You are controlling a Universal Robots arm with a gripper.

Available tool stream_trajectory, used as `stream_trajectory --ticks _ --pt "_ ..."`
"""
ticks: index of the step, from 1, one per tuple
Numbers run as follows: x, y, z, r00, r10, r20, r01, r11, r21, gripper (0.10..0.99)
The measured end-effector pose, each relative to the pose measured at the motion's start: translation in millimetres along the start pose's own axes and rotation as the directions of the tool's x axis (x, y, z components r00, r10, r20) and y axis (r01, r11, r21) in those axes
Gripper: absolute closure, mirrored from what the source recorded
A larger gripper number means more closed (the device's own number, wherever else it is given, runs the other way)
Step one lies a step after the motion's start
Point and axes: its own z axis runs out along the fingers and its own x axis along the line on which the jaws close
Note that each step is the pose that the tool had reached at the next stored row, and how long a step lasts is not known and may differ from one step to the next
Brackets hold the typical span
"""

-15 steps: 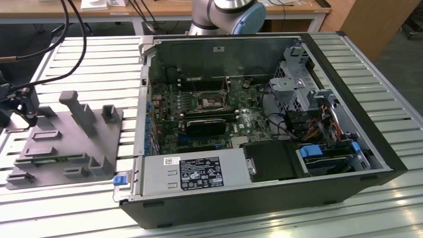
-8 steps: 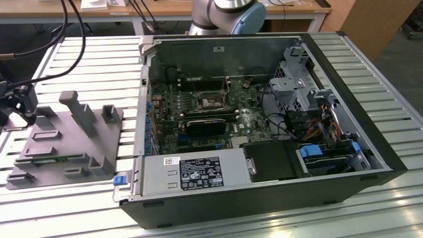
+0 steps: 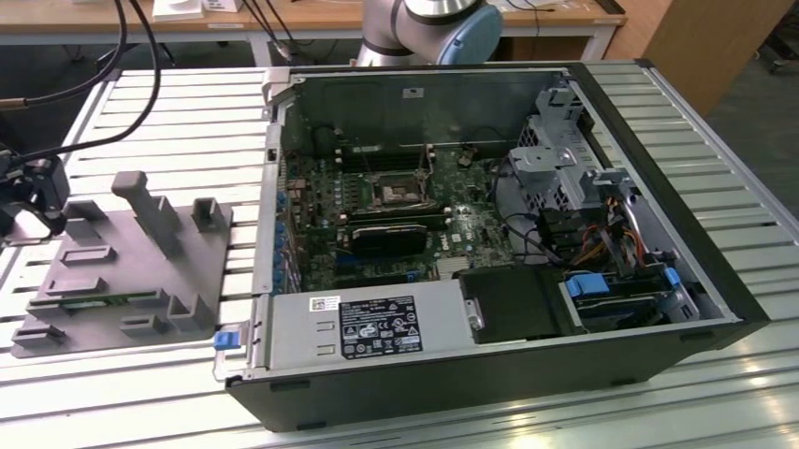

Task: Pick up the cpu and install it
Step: 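Pick up the cpu and move it towards the insertion slot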

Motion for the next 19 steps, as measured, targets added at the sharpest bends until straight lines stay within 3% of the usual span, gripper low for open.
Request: stream_trajectory --ticks 19 --pt "0.2 0.3 -6.6 1.0 0.0 -0.0001 0.0 1.0 0.0 0.541"
